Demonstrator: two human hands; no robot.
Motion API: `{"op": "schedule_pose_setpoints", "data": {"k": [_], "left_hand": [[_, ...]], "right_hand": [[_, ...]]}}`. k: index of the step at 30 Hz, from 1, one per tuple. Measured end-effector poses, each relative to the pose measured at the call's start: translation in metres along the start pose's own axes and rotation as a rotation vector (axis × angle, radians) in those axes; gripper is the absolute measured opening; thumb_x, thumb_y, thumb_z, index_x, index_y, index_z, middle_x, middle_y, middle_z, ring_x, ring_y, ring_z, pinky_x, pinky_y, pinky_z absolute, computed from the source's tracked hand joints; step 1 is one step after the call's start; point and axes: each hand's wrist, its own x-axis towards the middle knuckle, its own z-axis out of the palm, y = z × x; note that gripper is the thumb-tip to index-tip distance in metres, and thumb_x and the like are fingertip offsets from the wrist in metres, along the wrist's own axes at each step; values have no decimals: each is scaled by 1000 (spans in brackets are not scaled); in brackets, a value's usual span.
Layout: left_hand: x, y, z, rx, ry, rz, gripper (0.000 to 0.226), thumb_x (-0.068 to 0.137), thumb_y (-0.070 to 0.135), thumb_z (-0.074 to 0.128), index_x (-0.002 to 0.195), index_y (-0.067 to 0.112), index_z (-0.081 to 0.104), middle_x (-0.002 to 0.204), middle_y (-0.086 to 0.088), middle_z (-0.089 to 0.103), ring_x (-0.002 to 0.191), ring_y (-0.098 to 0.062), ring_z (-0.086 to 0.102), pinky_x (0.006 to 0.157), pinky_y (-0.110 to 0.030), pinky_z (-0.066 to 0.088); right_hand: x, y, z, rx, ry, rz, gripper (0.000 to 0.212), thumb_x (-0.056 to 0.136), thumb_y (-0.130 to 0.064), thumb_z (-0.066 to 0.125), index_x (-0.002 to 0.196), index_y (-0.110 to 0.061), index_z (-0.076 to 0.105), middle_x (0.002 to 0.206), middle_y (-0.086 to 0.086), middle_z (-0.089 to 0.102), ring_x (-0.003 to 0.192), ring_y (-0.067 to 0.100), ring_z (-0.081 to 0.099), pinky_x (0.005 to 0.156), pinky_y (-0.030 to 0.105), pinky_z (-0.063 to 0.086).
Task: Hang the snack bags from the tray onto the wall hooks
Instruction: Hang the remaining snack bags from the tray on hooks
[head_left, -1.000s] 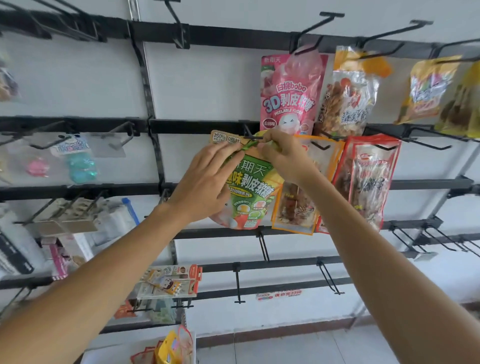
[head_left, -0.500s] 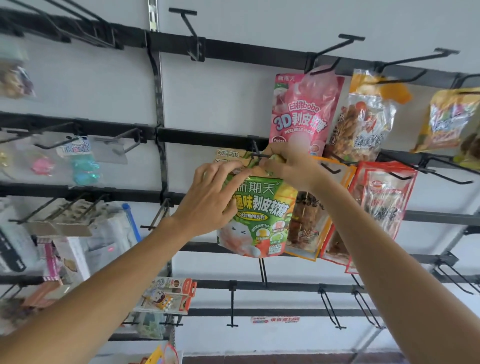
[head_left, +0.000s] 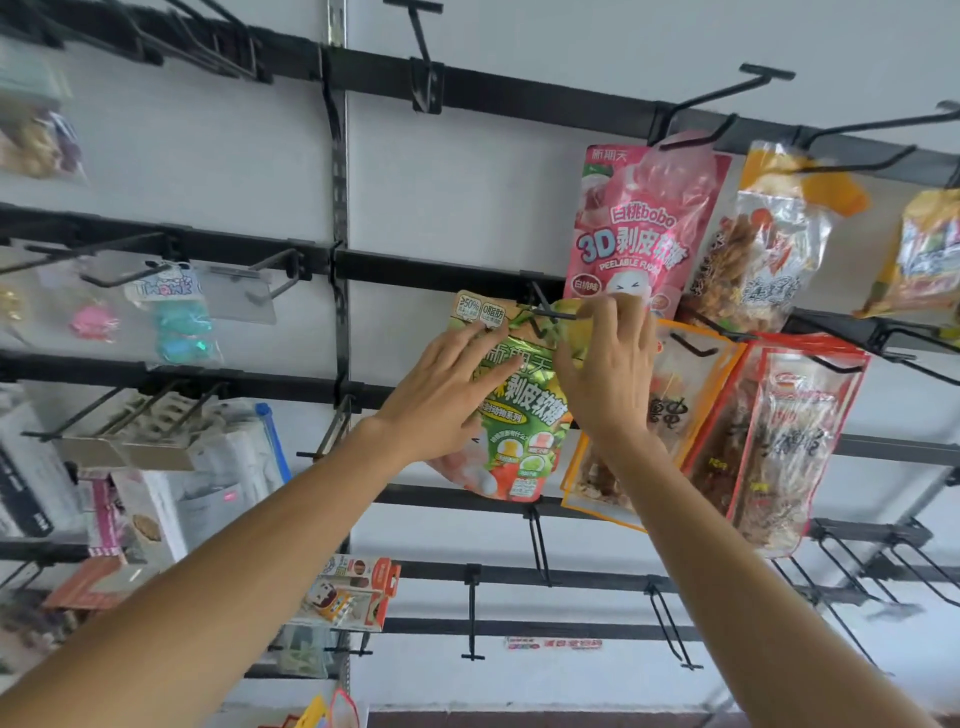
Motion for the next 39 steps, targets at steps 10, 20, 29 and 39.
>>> {"op": "schedule_pose_setpoints", "data": {"k": [10, 20, 29, 39], "left_hand": [[-5, 20, 27, -197, -36, -110, 83, 87, 18, 69, 156, 22, 24, 165, -10, 6, 152, -32, 1, 121, -47, 11], [-109, 29, 23, -437, -445, -209, 71, 94, 21, 55, 156, 29, 21, 165, -3, 2, 150, -26, 9, 119, -44, 22], [-197, 34, -22, -423, -656, -359, 71, 95, 25, 54, 156, 31, 19, 165, -2, 14, 149, -25, 20, 118, -42, 24], [-365, 61, -45, -527, -830, -531, 69, 94, 20, 57, 155, 23, 26, 160, -5, 29, 145, -26, 29, 116, -42, 29]], "right_hand": [[-66, -21, 17, -153, -609, 76, 77, 94, -38, 58, 158, -28, 16, 168, 0, -4, 154, 30, -9, 124, 52, 3], [-113, -48, -24, -25, -945, 257, 60, 99, -43, 51, 154, -25, 32, 160, 1, 33, 144, 28, 35, 117, 46, 28], [-182, -114, -38, 21, -1155, 287, 64, 99, -54, 45, 156, -33, 26, 167, 1, 10, 153, 27, 10, 122, 56, 6], [-310, -194, -41, 207, -1399, 270, 67, 97, -56, 47, 154, -27, 30, 161, 6, 31, 146, 32, 28, 117, 50, 27]]}}
